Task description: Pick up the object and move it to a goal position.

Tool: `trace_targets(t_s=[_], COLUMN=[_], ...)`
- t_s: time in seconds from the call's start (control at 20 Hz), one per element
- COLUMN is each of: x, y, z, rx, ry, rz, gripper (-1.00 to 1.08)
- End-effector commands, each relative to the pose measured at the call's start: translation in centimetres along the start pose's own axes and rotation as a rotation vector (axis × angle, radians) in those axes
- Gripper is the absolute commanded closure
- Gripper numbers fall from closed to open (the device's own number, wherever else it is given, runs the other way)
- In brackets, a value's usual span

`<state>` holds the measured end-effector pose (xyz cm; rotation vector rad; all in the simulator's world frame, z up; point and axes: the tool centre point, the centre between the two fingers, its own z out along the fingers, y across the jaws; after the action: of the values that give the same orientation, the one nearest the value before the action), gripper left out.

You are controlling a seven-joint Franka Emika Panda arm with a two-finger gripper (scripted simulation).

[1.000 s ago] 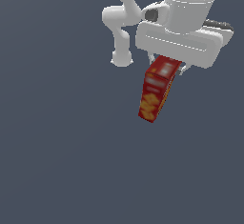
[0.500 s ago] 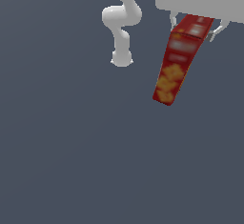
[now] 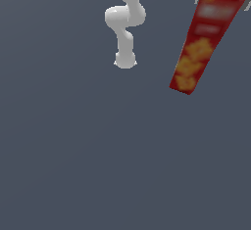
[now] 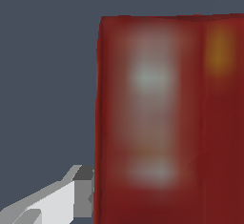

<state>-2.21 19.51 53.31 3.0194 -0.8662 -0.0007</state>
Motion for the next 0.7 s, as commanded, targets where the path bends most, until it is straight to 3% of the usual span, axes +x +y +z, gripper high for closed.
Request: trace_targets(t_s=[0.0,0.65], x=[-0.3,-1.1], y=[-0.4,-1.4], z=[-1.2,-3.9], rx=[0.000,0.000], ry=[0.000,0.000], rz=[0.000,0.000], gripper=[1.08,1.08])
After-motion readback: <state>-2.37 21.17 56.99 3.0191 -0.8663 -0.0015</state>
